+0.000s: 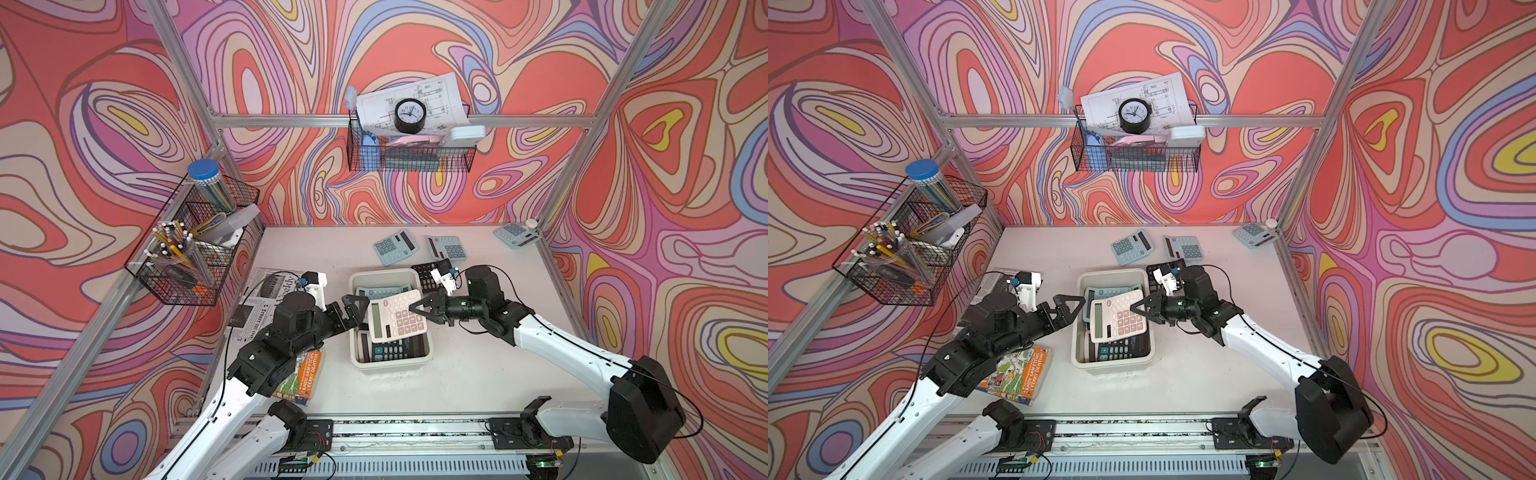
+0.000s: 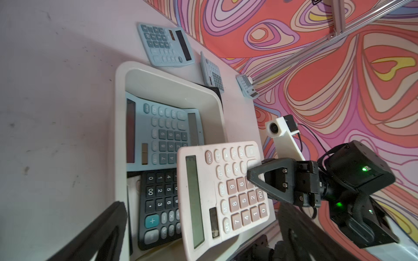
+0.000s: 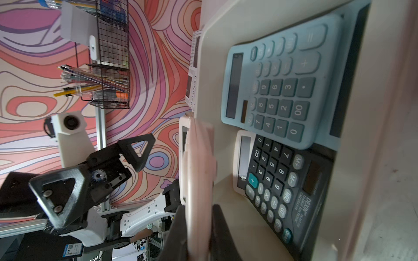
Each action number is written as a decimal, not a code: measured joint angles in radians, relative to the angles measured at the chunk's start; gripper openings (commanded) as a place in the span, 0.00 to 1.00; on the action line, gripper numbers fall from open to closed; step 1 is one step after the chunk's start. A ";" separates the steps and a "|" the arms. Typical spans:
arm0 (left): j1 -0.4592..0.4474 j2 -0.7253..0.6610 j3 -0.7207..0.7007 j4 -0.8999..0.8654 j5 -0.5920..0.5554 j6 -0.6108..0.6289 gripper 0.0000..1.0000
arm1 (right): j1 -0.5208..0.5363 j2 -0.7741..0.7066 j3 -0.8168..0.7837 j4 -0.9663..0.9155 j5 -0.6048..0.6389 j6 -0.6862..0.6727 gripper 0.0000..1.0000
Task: Put the calculator in the storage box
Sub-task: Pick up the calculator at the center of the board, then place the calculator in the storage box.
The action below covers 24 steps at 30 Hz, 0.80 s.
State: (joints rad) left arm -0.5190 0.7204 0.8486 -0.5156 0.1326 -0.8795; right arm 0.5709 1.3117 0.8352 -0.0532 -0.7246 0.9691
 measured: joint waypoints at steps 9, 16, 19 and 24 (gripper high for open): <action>0.005 0.005 0.005 -0.103 -0.092 0.061 0.99 | 0.128 0.097 0.054 -0.097 0.108 -0.010 0.00; 0.010 0.021 -0.006 -0.102 -0.094 0.061 0.99 | 0.190 0.138 0.085 -0.142 0.211 -0.002 0.12; 0.011 0.029 -0.008 -0.102 -0.091 0.061 0.99 | 0.198 0.144 0.090 -0.165 0.238 0.000 0.24; 0.017 0.038 -0.008 -0.102 -0.090 0.061 0.98 | 0.203 0.144 0.135 -0.241 0.286 -0.024 0.35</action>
State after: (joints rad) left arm -0.5022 0.7586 0.8402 -0.6174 0.0425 -0.8181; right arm 0.7734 1.4559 0.9707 -0.2939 -0.4385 0.9455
